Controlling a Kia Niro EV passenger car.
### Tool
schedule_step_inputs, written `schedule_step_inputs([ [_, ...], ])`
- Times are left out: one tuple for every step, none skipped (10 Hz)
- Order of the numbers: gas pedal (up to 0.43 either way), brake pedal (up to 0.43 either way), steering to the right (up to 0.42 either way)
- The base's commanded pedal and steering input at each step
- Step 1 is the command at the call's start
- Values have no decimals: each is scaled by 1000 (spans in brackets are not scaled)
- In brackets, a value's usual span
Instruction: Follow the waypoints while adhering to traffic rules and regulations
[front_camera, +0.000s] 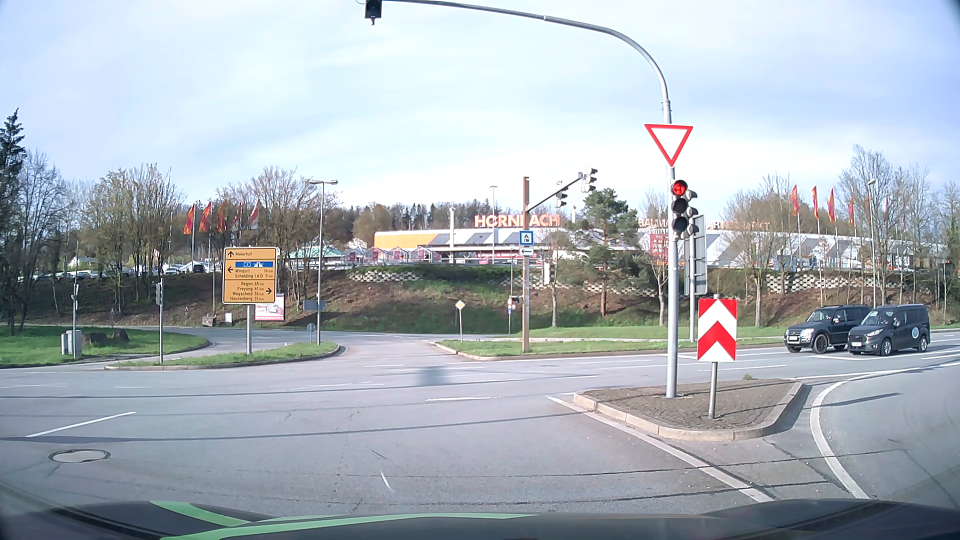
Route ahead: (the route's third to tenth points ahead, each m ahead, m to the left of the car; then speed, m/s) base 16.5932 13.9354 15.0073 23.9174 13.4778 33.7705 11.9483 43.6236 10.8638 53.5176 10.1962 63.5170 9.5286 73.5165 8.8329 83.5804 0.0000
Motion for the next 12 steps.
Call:
schedule_step_inputs([
  [0, 384, -2],
  [0, 384, -2],
  [0, 384, -2],
  [0, 384, -2],
  [0, 384, -2],
  [0, 384, -2],
  [0, 384, -2],
  [0, 384, -2],
  [0, 384, -2],
  [0, 384, -2],
  [0, 384, -2],
  [0, 384, -2],
])
